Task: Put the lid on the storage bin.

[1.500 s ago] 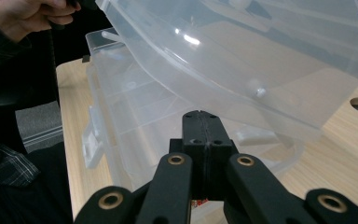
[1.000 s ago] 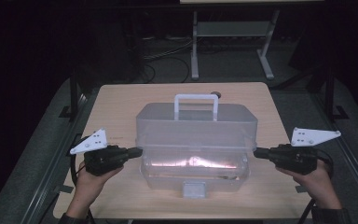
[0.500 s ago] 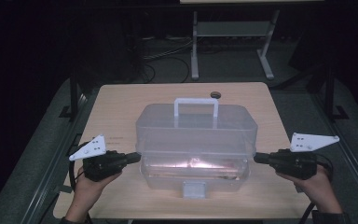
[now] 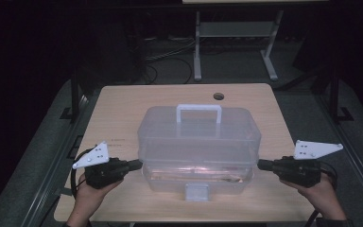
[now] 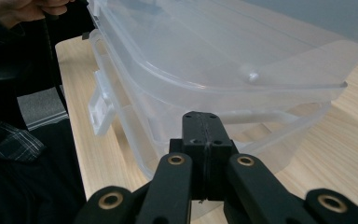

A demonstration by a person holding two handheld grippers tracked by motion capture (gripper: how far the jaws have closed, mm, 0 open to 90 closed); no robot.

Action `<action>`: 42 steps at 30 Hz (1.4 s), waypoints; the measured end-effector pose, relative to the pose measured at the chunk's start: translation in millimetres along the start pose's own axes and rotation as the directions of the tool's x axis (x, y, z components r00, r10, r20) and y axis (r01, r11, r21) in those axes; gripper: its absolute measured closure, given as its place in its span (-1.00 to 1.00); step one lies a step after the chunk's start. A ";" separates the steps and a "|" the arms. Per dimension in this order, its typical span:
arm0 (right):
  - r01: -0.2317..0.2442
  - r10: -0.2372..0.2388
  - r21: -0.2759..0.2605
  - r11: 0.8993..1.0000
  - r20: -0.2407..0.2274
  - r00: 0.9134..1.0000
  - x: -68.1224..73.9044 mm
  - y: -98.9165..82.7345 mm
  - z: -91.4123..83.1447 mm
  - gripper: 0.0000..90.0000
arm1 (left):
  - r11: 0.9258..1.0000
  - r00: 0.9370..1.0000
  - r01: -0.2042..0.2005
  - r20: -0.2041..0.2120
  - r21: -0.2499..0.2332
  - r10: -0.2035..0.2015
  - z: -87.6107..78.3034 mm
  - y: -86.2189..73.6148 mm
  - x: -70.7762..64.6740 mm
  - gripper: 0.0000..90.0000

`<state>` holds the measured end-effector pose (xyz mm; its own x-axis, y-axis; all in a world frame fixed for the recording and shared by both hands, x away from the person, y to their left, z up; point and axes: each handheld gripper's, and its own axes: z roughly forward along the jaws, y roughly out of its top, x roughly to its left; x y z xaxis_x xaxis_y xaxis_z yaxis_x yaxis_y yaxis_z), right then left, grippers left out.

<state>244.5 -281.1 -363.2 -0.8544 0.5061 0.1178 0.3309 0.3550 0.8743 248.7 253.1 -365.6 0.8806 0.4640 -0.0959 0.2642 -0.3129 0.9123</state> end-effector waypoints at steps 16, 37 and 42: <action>-0.016 0.016 0.042 0.999 0.004 1.000 2.2 -14.7 6.3 1.00 | 0.999 1.000 0.024 -0.001 0.048 -0.024 5.0 -17.3 -0.9 1.00; -0.015 0.014 0.107 0.994 0.010 1.000 4.4 -28.5 15.9 1.00 | 0.993 0.999 0.035 -0.014 0.110 -0.034 9.2 -32.9 -3.4 1.00; -0.006 0.004 0.119 0.993 0.020 1.000 5.3 -29.7 16.8 1.00 | 0.992 0.999 0.039 -0.019 0.118 -0.037 9.0 -35.3 -3.1 1.00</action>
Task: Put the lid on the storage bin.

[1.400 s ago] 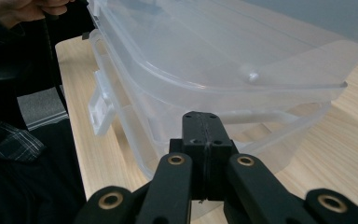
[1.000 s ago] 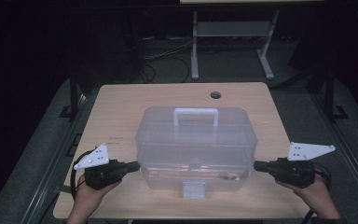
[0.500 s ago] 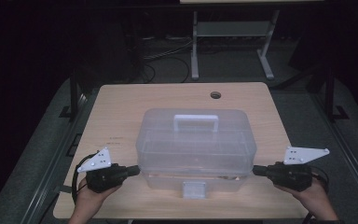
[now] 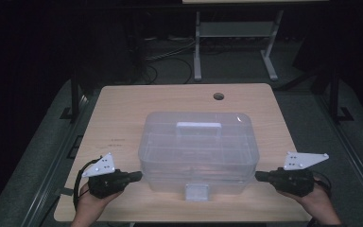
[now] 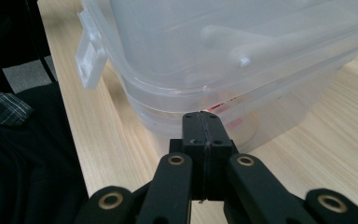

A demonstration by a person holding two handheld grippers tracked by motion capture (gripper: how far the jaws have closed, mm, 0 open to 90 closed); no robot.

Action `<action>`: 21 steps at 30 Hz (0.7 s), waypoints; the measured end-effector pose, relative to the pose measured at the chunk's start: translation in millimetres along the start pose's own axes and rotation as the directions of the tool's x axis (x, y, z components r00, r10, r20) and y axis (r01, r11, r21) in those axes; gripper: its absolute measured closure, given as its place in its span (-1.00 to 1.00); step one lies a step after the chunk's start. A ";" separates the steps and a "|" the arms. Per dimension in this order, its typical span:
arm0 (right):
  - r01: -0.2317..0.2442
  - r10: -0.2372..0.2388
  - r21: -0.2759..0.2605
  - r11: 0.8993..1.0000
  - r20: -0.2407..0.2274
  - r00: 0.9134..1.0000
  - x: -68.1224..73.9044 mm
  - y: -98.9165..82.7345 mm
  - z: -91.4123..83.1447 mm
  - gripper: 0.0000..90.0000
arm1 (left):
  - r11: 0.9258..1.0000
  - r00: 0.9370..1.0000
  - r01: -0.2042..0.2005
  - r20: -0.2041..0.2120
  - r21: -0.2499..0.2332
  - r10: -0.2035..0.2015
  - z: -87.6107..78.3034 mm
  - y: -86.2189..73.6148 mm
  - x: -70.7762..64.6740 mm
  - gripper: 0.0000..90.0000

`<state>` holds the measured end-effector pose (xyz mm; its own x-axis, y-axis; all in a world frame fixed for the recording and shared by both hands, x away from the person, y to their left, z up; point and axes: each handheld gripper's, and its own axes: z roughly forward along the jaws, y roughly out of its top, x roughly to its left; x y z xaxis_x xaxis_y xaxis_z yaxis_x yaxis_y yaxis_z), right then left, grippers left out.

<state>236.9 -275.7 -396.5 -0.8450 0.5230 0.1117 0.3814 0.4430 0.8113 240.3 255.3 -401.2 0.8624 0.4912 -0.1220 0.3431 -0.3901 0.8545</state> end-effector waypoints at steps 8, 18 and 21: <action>-0.003 0.003 -0.017 1.000 0.012 1.000 -1.5 -1.2 -4.9 1.00 | 1.000 1.000 0.012 -0.011 0.021 -0.012 -1.2 -6.0 1.3 1.00; -0.029 0.030 -0.035 0.999 0.048 0.998 -11.7 -7.2 -8.4 0.91 | 0.999 0.998 0.032 -0.048 0.021 -0.031 -9.9 -7.4 8.4 0.99; -0.035 0.038 -0.041 0.999 0.083 0.996 -17.3 -11.2 -9.7 0.78 | 0.999 0.997 0.039 -0.071 0.030 -0.037 -12.8 -8.1 12.4 0.94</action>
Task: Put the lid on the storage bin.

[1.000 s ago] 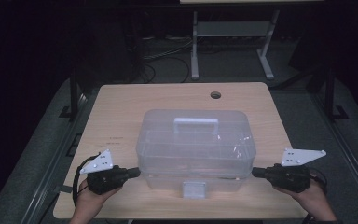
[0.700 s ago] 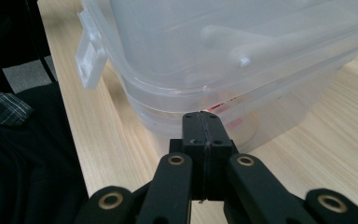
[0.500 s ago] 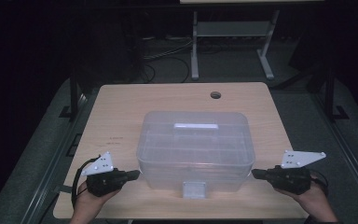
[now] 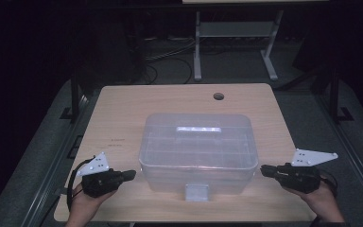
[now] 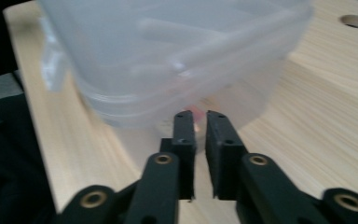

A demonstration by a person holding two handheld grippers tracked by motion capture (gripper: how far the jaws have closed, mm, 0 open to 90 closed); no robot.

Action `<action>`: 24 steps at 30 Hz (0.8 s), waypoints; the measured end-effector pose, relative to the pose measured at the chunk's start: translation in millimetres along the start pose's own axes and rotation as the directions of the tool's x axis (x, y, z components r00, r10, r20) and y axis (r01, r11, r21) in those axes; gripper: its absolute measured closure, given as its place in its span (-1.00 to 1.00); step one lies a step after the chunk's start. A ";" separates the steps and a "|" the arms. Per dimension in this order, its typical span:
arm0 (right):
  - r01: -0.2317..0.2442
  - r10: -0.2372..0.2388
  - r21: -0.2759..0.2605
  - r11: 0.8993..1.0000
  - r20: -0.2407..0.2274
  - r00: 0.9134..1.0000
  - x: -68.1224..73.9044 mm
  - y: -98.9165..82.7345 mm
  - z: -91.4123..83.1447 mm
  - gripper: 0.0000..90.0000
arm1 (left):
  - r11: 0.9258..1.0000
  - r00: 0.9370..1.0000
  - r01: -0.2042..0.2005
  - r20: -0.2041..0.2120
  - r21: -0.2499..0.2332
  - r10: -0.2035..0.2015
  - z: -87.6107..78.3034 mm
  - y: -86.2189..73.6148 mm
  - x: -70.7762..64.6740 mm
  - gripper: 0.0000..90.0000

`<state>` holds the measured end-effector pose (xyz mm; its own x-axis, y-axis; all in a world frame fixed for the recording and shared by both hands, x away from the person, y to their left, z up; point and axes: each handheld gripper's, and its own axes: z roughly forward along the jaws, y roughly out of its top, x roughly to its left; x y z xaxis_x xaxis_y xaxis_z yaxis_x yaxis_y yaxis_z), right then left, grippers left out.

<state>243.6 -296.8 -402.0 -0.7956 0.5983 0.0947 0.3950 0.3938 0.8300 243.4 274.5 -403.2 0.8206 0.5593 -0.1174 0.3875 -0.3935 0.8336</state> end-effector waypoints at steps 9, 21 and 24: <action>-0.039 0.039 -0.003 0.999 0.078 0.996 -14.3 -5.6 2.7 0.19 | 0.999 0.991 0.024 -0.133 0.049 -0.018 -0.2 -6.3 13.0 0.39; -0.124 0.114 0.038 0.992 0.202 0.973 -30.2 -20.3 17.2 -0.46 | 0.993 0.965 0.054 -0.260 0.101 -0.027 3.3 -19.1 31.0 -0.21; -0.132 0.116 0.050 0.990 0.248 0.962 -32.9 -23.8 20.8 -0.63 | 0.990 0.956 0.065 -0.292 0.124 -0.027 5.2 -23.9 35.8 -0.33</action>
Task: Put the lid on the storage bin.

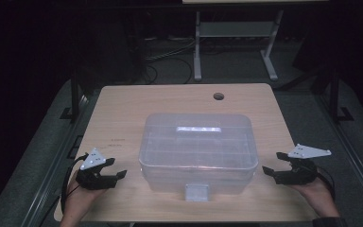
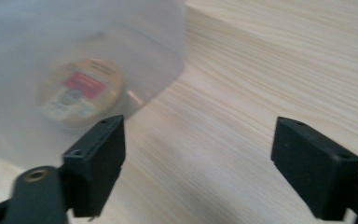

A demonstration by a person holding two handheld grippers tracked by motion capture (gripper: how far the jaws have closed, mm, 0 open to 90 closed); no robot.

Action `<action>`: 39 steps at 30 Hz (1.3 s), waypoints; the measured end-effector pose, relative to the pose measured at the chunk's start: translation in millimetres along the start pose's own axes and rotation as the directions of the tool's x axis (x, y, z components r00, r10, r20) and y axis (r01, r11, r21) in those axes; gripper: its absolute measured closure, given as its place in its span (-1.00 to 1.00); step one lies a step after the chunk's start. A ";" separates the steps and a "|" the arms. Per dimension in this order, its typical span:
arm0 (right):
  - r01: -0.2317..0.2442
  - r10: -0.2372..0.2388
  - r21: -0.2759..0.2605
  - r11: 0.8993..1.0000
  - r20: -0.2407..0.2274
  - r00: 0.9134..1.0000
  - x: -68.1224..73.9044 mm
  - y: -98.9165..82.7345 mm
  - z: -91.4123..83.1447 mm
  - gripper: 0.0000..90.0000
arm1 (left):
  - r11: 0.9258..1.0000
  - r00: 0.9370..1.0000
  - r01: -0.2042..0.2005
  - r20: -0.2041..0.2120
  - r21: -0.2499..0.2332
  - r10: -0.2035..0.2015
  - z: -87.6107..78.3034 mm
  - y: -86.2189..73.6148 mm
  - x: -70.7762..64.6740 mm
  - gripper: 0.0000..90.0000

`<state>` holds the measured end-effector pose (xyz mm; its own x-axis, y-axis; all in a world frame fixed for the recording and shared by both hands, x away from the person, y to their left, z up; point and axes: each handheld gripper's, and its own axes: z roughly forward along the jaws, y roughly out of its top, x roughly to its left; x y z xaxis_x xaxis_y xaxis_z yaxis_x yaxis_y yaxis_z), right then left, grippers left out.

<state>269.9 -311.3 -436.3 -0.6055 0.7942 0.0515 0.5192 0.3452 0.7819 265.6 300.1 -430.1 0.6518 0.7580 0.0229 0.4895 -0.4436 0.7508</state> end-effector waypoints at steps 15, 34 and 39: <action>-0.060 0.054 0.074 0.995 0.089 0.995 -9.2 -17.9 18.8 -0.80 | 0.997 0.998 0.037 -0.061 0.071 -0.032 13.9 -19.7 14.5 -0.66; -0.068 0.054 0.114 0.991 0.121 0.991 -13.1 -30.6 34.9 -0.96 | 0.998 0.997 0.033 -0.073 0.059 -0.029 24.8 -33.7 20.5 -0.71; -0.076 0.063 0.111 0.991 0.112 0.992 -13.8 -31.1 35.7 -0.96 | 0.999 0.998 0.043 -0.056 0.032 -0.042 25.4 -37.3 22.1 -0.71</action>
<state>283.6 -315.2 -483.5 -0.5002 0.8653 0.0311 0.6273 0.3373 0.7020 276.5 321.3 -474.3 0.5977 0.8012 0.0283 0.5357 -0.4255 0.7294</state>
